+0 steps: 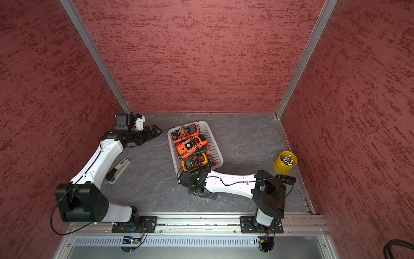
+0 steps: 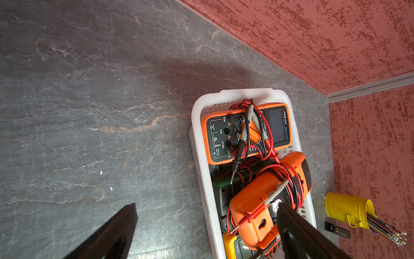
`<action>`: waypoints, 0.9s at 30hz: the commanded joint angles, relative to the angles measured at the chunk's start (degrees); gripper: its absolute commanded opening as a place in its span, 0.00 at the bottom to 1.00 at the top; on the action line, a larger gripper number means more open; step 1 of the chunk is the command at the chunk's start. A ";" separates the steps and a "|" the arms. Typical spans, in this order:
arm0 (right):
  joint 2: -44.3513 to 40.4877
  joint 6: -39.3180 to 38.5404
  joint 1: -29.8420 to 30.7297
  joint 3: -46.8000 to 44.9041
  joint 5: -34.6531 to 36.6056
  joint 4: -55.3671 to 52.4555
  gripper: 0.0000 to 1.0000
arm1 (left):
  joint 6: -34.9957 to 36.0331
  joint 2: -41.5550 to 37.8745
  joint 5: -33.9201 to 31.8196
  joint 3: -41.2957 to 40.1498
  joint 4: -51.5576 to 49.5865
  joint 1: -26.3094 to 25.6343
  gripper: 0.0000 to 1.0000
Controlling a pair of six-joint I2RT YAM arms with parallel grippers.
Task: Put the multimeter into the basket
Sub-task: Adjust the multimeter at the center of the board.
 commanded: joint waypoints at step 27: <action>-6.18 1.76 -3.64 -12.86 -1.07 -1.96 0.92 | 1.70 1.70 -1.04 1.48 -1.42 0.34 1.00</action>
